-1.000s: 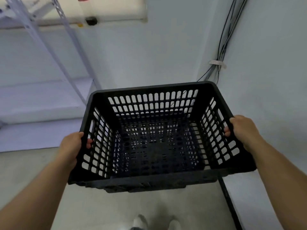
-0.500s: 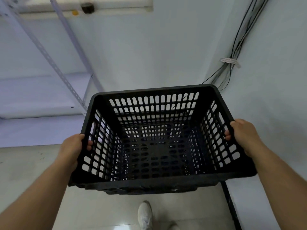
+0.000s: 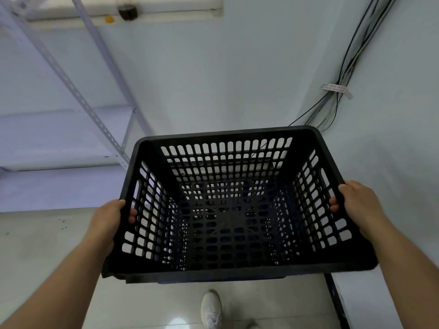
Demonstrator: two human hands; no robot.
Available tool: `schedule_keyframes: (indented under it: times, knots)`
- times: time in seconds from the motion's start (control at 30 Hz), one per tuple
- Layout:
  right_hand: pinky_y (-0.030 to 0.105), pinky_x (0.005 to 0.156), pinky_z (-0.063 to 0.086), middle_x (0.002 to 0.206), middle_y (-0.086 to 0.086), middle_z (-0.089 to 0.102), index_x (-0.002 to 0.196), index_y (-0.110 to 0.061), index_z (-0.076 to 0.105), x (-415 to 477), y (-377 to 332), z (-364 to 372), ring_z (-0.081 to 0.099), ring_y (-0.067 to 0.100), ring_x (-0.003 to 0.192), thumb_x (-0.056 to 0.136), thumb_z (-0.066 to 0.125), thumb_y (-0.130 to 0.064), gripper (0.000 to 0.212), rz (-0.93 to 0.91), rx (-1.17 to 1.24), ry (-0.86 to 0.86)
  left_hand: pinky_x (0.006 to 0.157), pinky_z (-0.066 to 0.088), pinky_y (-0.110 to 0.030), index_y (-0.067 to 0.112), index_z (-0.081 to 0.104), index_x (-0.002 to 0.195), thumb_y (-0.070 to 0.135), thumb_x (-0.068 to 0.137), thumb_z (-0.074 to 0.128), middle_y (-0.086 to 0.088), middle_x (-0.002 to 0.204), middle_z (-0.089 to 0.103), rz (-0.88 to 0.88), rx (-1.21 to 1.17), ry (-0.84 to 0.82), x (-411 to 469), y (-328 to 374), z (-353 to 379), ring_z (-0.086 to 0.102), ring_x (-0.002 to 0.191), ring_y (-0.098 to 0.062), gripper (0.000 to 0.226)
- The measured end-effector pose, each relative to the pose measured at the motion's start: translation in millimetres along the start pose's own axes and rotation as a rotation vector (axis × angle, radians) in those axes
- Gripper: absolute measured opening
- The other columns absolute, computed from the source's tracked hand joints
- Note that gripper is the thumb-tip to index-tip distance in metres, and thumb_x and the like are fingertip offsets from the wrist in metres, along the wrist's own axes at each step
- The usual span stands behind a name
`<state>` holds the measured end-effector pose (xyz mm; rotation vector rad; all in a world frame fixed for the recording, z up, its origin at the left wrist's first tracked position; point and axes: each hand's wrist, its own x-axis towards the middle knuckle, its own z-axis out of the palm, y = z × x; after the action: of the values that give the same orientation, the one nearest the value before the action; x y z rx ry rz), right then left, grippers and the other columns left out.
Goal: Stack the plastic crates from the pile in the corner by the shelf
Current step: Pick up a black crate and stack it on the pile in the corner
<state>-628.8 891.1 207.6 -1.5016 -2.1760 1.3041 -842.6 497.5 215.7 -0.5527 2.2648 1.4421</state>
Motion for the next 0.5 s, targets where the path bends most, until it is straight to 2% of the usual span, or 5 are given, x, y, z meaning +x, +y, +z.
schedule_keyframes:
  times: [0.37,0.5]
  knots:
    - [0.038,0.066,0.046,0.081,0.021,0.063,0.098,0.002,0.056,6.1,-7.9,5.1,0.058,0.031,0.062,0.093,0.036,-0.014,0.026,0.012,0.017,0.007,0.051,0.034,-0.031,-0.009,0.06,0.11,0.022,0.099,0.037,-0.011,0.073,0.056,0.024,-0.018,0.012,-2.2,3.2,2.9,0.047,0.059,-0.023,0.04]
    - [0.037,0.066,0.044,0.082,0.022,0.061,0.105,0.003,0.055,3.8,-9.1,2.6,0.056,0.031,0.061,0.095,0.036,-0.014,0.027,0.047,0.038,-0.015,0.051,0.036,-0.032,-0.008,0.061,0.109,0.023,0.098,0.038,-0.012,0.073,0.056,0.011,-0.01,0.003,-1.5,1.5,0.7,0.048,0.059,-0.023,0.04]
